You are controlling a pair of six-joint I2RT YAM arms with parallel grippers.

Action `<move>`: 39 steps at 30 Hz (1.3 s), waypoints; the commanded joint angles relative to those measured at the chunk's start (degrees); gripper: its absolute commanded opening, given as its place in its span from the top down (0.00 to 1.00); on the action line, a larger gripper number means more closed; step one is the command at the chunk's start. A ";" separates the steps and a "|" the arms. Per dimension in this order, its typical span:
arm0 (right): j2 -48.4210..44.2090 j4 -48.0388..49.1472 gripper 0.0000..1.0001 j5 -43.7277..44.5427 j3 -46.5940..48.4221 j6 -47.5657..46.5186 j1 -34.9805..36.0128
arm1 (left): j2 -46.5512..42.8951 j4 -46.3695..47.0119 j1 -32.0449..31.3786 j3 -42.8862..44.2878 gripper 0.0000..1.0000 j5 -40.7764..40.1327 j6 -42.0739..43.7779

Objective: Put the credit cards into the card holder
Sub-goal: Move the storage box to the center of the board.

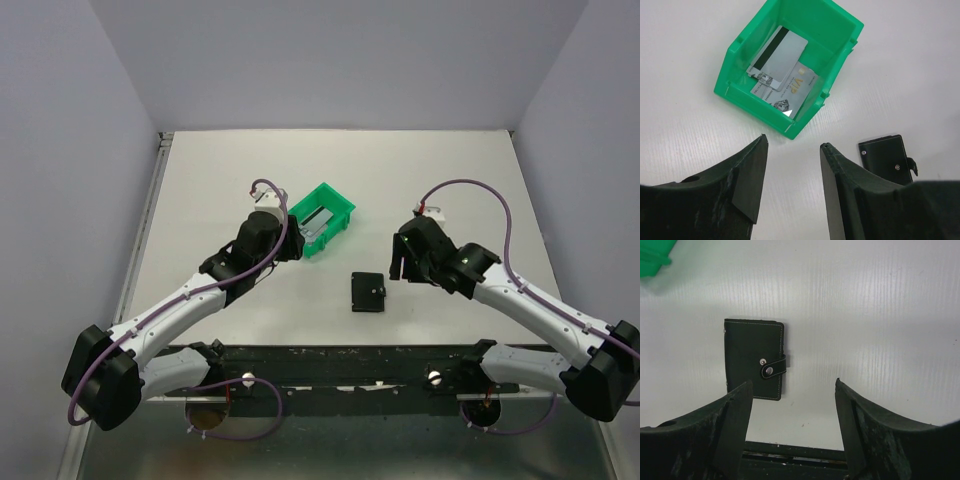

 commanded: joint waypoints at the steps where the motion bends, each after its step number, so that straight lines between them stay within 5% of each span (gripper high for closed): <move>1: -1.39 2.42 0.25 -0.46 -0.36 -0.10 -0.21 | -0.38 -0.17 0.26 1.30 0.37 0.04 0.68; 28: -3.50 2.60 0.10 -2.83 -1.76 1.84 -0.21 | -2.05 -1.23 0.34 0.95 0.01 0.13 0.15; 39: -4.11 2.42 0.03 -2.48 -2.20 2.62 -0.21 | -2.31 -1.58 0.34 0.95 0.01 -0.05 0.15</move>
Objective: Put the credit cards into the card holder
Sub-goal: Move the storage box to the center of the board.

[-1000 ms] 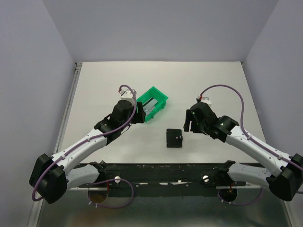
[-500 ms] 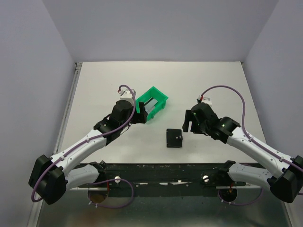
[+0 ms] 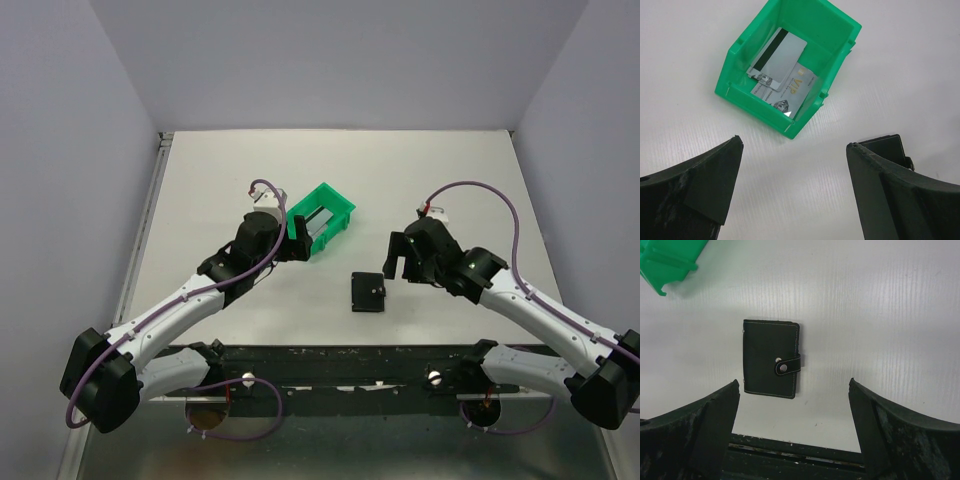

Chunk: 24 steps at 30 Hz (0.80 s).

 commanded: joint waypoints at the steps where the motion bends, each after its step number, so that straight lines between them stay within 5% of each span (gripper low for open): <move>1: -1.16 0.32 0.03 -0.32 -1.13 1.07 -0.21 | -1.35 -1.12 0.26 0.95 0.01 -0.20 -0.05; 24: -4.85 8.14 0.03 -2.69 -5.43 1.25 -0.21 | -2.41 -1.30 0.34 0.86 0.01 0.06 -0.14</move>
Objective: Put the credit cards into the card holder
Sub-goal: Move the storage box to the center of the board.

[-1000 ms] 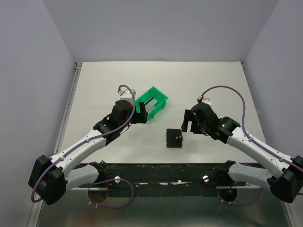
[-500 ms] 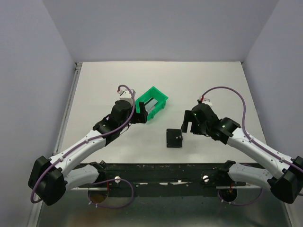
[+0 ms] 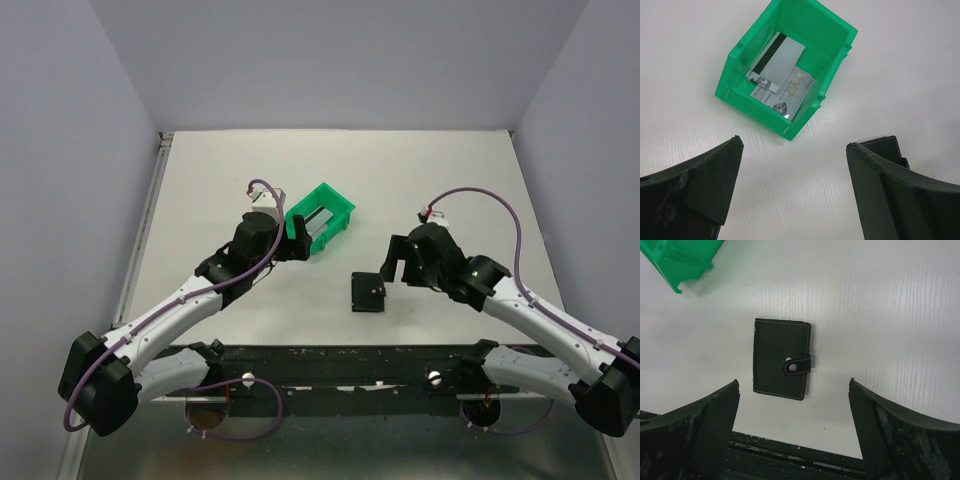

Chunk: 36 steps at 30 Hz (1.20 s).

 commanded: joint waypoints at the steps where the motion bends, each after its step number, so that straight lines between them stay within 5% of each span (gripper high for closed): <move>1: -2.97 5.04 0.03 -0.68 -2.36 0.71 -0.21 | -1.45 -1.17 0.34 0.86 0.01 0.06 -0.22; 36: 0.36 13.48 0.03 -4.11 -2.45 7.38 -0.21 | -3.47 -2.57 0.34 0.86 0.01 -0.46 -0.40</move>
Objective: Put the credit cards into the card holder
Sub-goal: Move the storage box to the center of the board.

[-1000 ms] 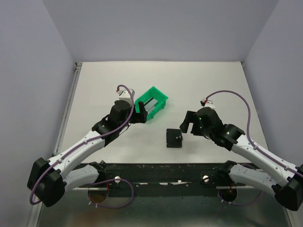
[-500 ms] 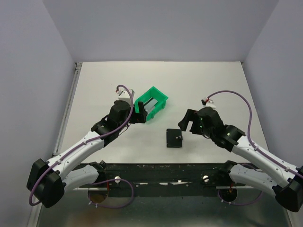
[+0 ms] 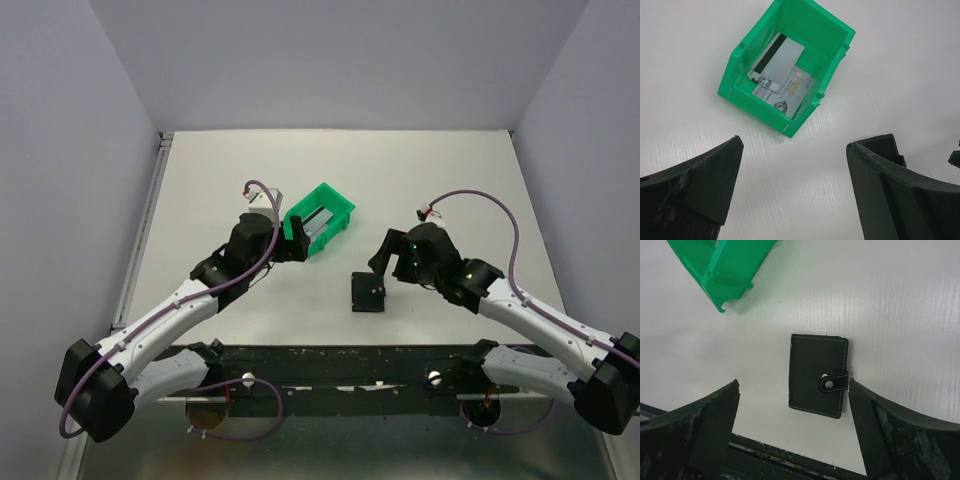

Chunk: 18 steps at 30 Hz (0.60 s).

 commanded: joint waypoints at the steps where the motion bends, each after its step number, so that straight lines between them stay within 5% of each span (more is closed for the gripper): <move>1: 0.54 1.99 0.03 -1.46 1.49 1.53 -0.21 | -1.33 -0.76 0.34 0.95 0.01 -0.44 -0.36; 18: -1.22 4.19 0.03 -1.46 -0.62 2.23 -0.21 | -0.98 -0.58 0.34 1.04 0.01 0.17 -0.44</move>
